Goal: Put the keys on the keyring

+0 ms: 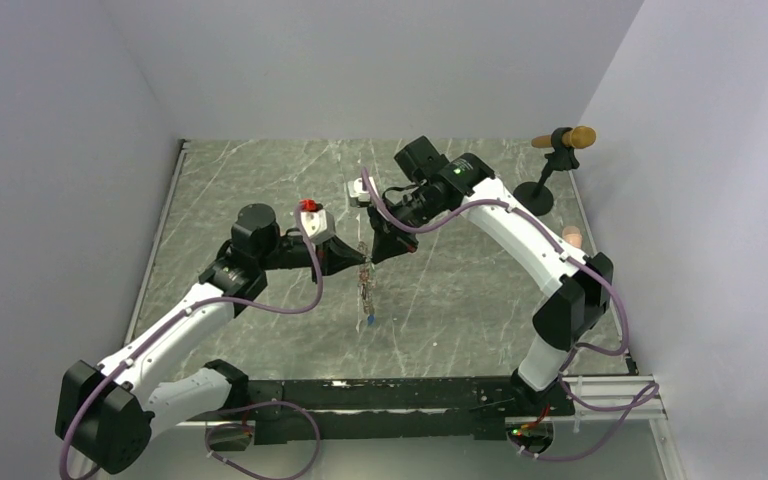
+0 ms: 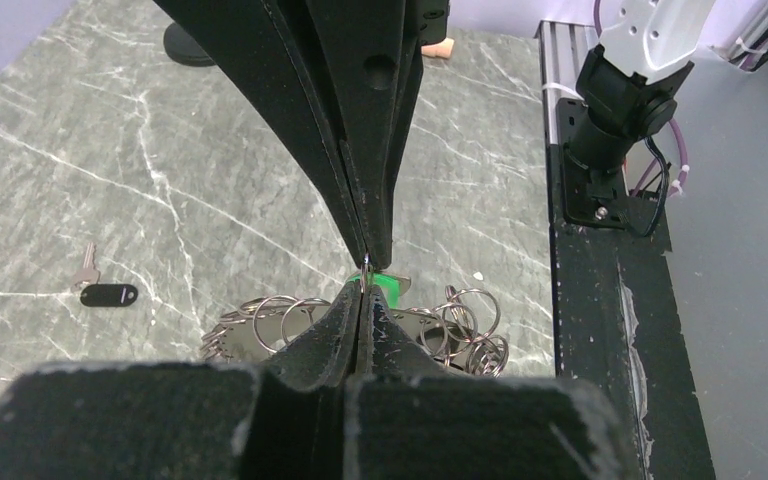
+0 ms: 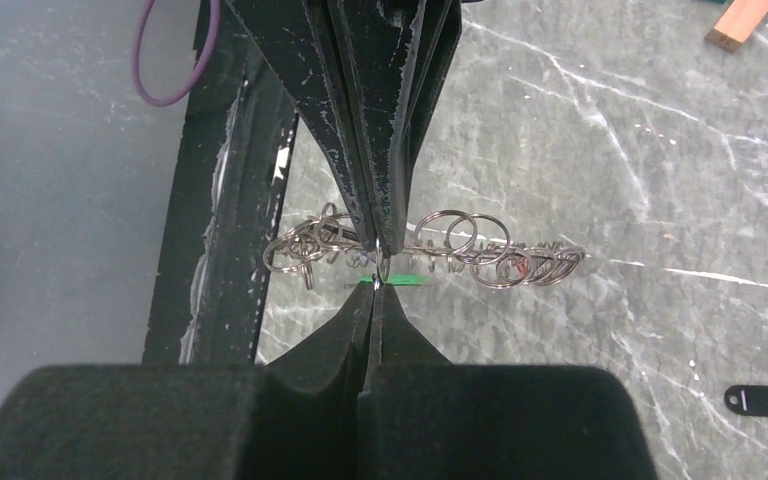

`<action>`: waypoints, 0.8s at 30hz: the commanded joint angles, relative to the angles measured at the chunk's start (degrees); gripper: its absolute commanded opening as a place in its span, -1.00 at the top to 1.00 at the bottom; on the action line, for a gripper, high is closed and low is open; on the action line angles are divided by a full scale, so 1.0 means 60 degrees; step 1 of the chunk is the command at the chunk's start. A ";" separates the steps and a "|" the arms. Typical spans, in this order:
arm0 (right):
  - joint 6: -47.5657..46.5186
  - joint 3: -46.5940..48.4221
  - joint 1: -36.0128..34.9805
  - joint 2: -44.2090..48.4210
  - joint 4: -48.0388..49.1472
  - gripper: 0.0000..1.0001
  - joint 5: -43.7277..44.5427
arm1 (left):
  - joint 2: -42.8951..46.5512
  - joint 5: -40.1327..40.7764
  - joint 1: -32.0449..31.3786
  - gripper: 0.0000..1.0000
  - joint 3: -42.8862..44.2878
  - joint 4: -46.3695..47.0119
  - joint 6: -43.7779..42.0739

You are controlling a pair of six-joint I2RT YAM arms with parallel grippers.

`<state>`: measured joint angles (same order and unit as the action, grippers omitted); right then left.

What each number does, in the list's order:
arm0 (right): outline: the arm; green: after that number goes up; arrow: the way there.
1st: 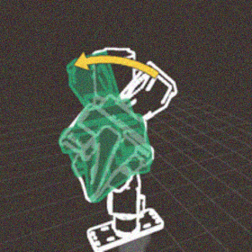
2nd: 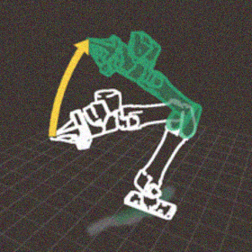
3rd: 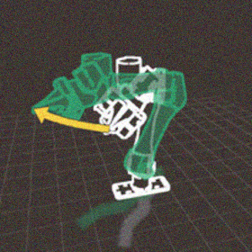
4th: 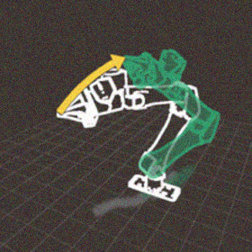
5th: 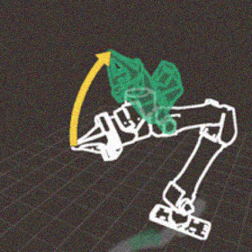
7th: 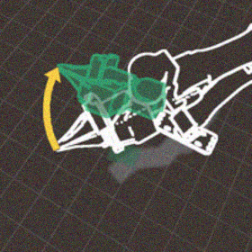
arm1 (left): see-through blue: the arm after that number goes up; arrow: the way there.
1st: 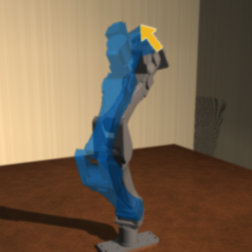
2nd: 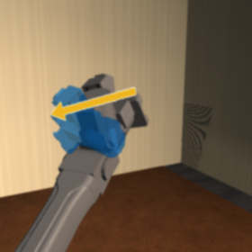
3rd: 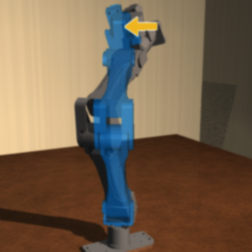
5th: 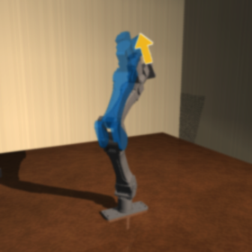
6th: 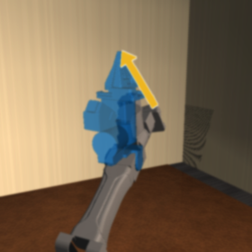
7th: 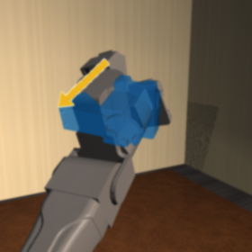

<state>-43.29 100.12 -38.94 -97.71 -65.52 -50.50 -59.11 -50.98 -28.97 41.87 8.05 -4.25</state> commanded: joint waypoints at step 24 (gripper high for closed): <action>-0.0071 0.0336 -0.0914 -0.0327 0.0625 1.00 0.0143 | -0.0397 0.0250 -0.0635 1.00 0.1110 -0.1598 -0.1025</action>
<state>-43.33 100.12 -42.02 -99.39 -67.92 -46.19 -60.86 -48.80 -31.00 45.30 -4.34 -10.28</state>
